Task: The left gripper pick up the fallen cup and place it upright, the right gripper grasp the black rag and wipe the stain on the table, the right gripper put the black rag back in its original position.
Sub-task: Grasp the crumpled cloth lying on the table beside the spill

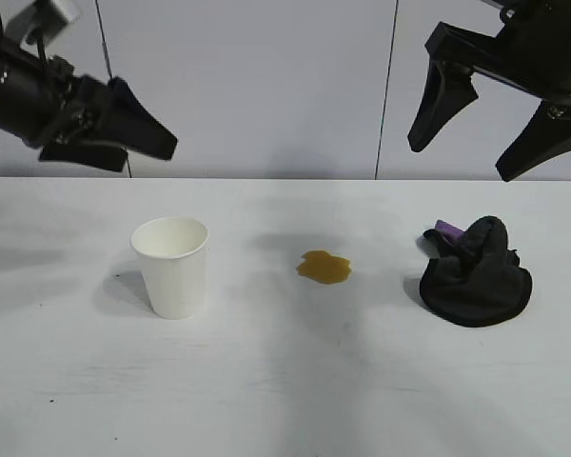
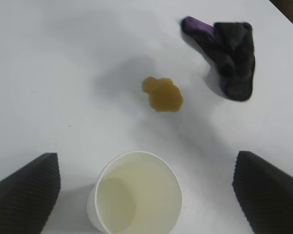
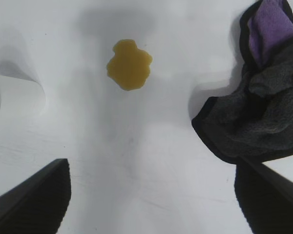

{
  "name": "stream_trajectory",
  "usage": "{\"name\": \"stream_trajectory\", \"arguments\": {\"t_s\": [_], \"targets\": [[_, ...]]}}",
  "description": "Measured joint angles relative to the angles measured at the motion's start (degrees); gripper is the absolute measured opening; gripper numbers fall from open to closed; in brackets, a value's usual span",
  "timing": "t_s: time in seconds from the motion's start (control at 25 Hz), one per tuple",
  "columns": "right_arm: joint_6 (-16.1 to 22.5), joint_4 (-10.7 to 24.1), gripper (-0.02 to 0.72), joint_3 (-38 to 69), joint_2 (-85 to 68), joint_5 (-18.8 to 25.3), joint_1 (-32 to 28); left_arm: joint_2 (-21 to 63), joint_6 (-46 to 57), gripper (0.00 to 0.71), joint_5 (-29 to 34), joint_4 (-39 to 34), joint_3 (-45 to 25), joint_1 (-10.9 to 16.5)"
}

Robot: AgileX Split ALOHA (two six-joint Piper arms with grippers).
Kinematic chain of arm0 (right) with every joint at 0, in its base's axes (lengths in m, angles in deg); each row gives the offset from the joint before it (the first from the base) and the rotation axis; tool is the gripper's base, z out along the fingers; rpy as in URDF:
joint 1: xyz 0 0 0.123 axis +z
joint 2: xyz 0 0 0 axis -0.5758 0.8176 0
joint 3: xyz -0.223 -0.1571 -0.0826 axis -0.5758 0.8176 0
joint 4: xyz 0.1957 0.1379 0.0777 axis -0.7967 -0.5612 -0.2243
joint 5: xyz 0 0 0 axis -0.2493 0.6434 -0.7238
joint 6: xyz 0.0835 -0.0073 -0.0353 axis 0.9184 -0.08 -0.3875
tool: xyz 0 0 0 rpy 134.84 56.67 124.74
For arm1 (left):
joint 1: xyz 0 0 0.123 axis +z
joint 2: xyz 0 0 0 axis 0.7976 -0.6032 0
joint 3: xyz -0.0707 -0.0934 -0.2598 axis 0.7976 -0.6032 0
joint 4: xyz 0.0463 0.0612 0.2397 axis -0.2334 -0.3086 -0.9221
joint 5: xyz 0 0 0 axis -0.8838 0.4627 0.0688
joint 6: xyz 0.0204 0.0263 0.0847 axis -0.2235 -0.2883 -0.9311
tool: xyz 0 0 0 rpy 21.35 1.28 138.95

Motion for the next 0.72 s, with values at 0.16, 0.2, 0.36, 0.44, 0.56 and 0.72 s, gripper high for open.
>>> {"name": "stream_trajectory", "arguments": {"t_s": [0.16, 0.2, 0.36, 0.44, 0.56, 0.72], "targets": [[0.04, 0.15, 0.631, 0.00, 0.00, 1.05, 0.00, -0.05, 9.94, 0.693, 0.14, -7.83, 2.26, -2.77], [0.37, 0.15, 0.631, 0.00, 0.00, 1.19, 0.00, -0.05, 11.58, 0.693, 0.44, -8.42, 2.70, -3.07], [3.73, 2.20, 0.631, 0.00, 0.00, 1.56, 0.00, -0.05, 16.21, 0.693, 1.63, -9.22, 3.14, -3.14], [5.99, 5.49, 0.631, 0.00, 0.00, 0.94, 0.00, -0.05, 16.63, 0.693, 1.63, -9.27, 3.14, -3.14], [9.21, 10.00, 0.631, 0.00, 1.41, -1.32, -1.26, -0.05, 16.52, 0.693, 1.63, -9.27, 3.14, -3.14], [11.63, 12.69, 0.631, 0.00, 6.48, -6.02, -4.02, -0.05, 16.46, 0.693, 1.54, -9.22, 3.14, -3.25]]}}
